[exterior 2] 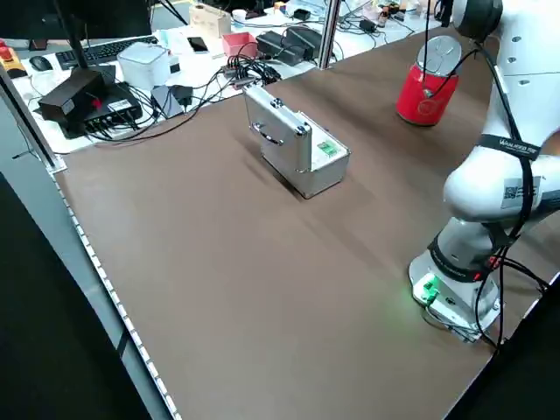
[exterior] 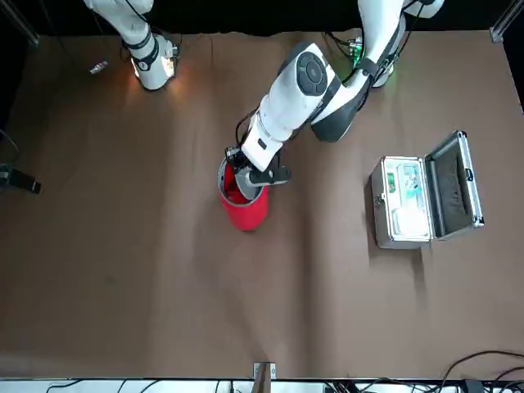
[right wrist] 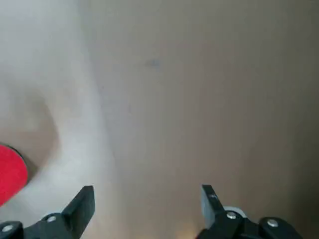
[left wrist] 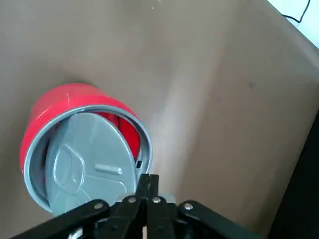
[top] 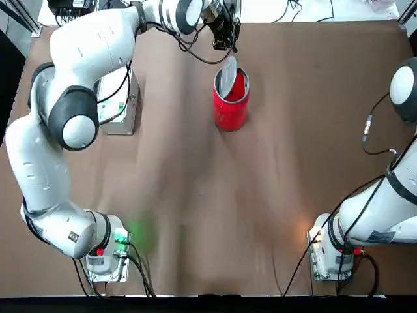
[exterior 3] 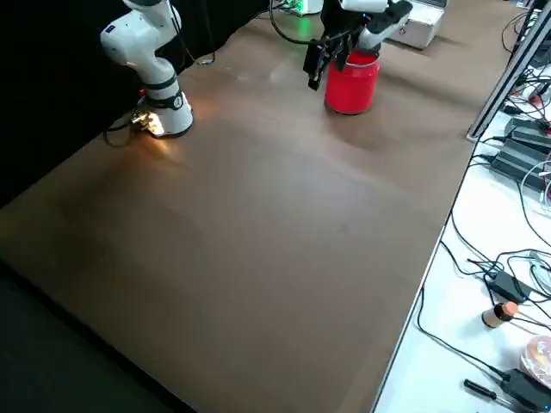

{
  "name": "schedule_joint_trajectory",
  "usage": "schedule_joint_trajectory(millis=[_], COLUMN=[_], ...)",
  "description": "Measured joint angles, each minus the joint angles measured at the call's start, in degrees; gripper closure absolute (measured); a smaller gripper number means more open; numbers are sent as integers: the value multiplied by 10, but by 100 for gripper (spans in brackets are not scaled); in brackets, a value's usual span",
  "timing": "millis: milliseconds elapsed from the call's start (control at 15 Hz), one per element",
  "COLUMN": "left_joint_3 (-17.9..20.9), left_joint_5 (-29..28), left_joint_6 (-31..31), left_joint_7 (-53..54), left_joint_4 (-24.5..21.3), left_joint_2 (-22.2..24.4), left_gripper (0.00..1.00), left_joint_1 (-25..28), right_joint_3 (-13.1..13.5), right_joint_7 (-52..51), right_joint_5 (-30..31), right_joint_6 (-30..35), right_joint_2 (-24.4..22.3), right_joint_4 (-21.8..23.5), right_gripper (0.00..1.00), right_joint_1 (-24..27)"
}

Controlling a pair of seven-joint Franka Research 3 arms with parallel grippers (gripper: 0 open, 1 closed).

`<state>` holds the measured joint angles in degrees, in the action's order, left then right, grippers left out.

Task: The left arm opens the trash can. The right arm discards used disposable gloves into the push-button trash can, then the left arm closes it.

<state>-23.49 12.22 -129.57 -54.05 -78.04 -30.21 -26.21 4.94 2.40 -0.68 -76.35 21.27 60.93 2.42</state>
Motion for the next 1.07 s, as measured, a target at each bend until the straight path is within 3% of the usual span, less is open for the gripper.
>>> schedule_joint_trajectory(millis=[200, 600, 667, 733, 867, 1067], left_joint_3=[1, 1, 1, 1, 1, 1], left_joint_5=[-9, -20, -20, -20, -20, -20], left_joint_6=[0, 5, 8, 12, 14, 15], left_joint_7=[0, 0, 0, 0, 0, 0], left_joint_4=[0, 0, 0, 0, 0, 0], left_joint_2=[0, -1, -1, -2, -3, -8], left_gripper=[99, 99, 99, 99, 99, 99], left_joint_1=[0, -1, -1, -2, -5, -12], right_joint_3=[0, -10, -19, -51, -69, -73], right_joint_7=[-2, -7, -8, -9, -14, -17], right_joint_5=[-1, -1, -1, -1, -1, -1], right_joint_6=[-73, -123, -133, -143, -143, -143], right_joint_2=[-54, -134, -147, -174, -200, -219], right_joint_4=[86, 207, 226, 259, 279, 290], right_gripper=[5, 4, 3, 2, 2, 2], right_joint_1=[-2, 3, 9, 30, 42, 45])
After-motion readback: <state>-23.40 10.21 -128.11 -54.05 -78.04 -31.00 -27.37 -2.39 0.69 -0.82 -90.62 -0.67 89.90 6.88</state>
